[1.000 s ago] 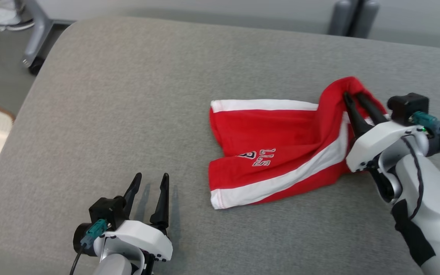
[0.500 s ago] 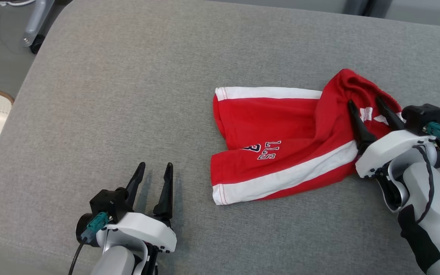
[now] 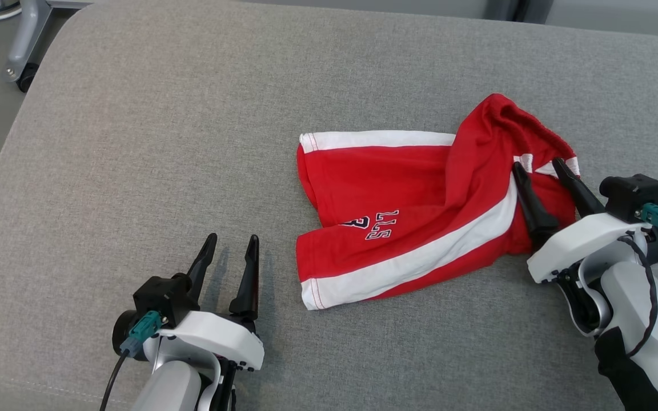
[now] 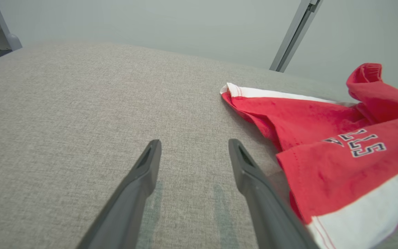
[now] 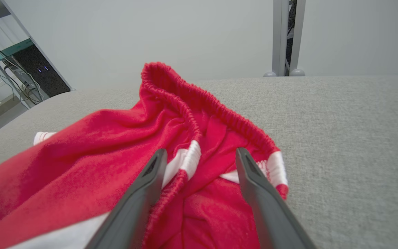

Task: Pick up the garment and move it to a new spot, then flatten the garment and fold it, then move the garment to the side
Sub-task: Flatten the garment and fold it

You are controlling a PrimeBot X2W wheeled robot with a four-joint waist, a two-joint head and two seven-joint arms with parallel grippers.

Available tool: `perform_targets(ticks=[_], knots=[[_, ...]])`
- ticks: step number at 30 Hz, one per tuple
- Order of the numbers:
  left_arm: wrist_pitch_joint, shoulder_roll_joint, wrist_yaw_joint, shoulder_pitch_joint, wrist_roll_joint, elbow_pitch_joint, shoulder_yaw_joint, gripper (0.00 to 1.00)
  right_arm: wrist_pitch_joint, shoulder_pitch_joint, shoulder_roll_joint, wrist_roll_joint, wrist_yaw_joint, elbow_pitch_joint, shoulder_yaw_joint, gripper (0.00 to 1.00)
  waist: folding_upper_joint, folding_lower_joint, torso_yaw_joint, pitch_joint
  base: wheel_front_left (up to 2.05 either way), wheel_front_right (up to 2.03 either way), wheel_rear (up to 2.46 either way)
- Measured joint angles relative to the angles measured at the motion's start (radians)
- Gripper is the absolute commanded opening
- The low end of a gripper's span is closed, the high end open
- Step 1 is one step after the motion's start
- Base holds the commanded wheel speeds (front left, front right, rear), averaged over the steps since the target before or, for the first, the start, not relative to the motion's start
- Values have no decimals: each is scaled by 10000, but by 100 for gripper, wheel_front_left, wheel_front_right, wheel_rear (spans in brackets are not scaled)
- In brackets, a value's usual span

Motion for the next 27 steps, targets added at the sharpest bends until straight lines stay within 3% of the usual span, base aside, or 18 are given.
perform_targets(ticks=[1, 3, 5, 8, 9, 17, 27], knots=[[0, -2, 0, 0, -2, -6, -17, 100, 0, -12, -23, 65, 0, 29, 12, 96, 0, 1, 8, 17, 0, 0, 0], [0, -2, -2, 0, -6, -8, -36, 100, 0, -91, -31, 100, 0, 102, 40, 76, 0, 0, 35, 60, 0, 0, 0], [0, 0, -6, 1, -6, -4, -27, 100, 0, -250, -15, 119, 0, 188, 69, 45, 0, 1, 68, 99, 0, 0, 0], [0, 0, -17, 2, -8, 13, -12, 100, -2, -377, 19, 219, 0, 370, 163, 17, 0, 1, 121, 140, 0, 0, 0], [0, 2, -17, 3, -8, 21, -10, 100, 0, -377, 25, 242, 0, 435, 178, 0, 0, 1, 132, 143, 0, 0, 0], [0, 4, -4, 6, 23, 27, 113, 100, -2, -508, 15, 533, 0, 546, 142, 0, 0, 1, 10, 118, 0, 0, 0], [0, -4, -125, 452, 360, 203, 389, 100, 12, 480, -79, 1801, 0, -1141, 123, 0, 0, 0, -677, -711, 0, 0, 0]])
